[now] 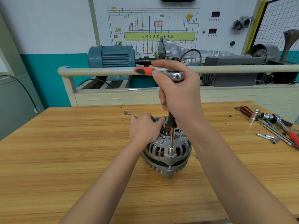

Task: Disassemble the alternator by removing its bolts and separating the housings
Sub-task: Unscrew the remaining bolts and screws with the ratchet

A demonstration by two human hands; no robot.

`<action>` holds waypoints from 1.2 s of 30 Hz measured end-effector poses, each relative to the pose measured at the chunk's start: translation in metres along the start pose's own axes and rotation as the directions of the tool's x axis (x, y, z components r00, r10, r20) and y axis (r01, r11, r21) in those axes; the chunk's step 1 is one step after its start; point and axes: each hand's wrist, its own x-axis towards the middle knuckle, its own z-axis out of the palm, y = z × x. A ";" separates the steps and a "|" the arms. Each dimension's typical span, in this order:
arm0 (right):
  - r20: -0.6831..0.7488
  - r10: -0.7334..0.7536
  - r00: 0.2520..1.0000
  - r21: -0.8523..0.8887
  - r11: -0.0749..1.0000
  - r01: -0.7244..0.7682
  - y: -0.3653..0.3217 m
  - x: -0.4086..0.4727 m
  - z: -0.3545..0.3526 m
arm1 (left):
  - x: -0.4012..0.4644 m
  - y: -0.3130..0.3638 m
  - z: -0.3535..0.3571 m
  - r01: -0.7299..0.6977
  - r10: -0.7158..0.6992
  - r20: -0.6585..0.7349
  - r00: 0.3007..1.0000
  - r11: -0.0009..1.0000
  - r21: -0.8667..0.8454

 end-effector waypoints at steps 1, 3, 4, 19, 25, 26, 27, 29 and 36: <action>-0.022 -0.018 1.000 -0.012 1.000 0.017 0.000 -0.001 -0.001 | 0.001 0.000 0.000 0.004 -0.004 -0.004 1.000 1.000 0.000; -0.040 -0.012 0.999 -0.016 1.000 0.012 0.000 -0.002 -0.003 | 0.001 0.001 0.001 0.013 -0.013 -0.013 1.000 1.000 -0.007; -0.029 0.001 1.000 -0.014 1.000 -0.001 -0.001 -0.002 -0.004 | 0.002 0.001 0.001 0.015 -0.015 -0.019 1.000 1.000 -0.012; 0.079 0.223 0.972 0.037 0.973 -0.226 -0.001 0.006 -0.007 | 0.003 -0.002 0.001 0.003 -0.003 -0.033 0.999 1.000 0.003; 0.226 0.295 0.928 0.131 0.935 -0.329 0.005 0.017 -0.010 | 0.006 -0.005 0.001 -0.044 0.044 -0.018 0.999 0.999 -0.005; 0.251 0.293 0.922 0.134 0.933 -0.333 0.005 0.017 -0.010 | 0.006 -0.005 0.002 -0.041 0.041 -0.017 0.999 0.999 -0.011; 0.274 0.292 0.916 0.138 0.931 -0.338 0.005 0.018 -0.011 | 0.006 -0.005 0.002 -0.040 0.039 -0.018 0.999 0.999 -0.015; 0.303 0.288 0.908 0.153 0.926 -0.345 0.005 0.018 -0.012 | 0.005 -0.005 0.003 -0.042 0.041 -0.025 0.999 0.999 -0.012; 0.387 0.289 0.876 0.150 0.917 -0.369 0.003 0.018 -0.014 | 0.007 -0.006 0.003 -0.077 0.077 -0.032 0.997 0.997 0.010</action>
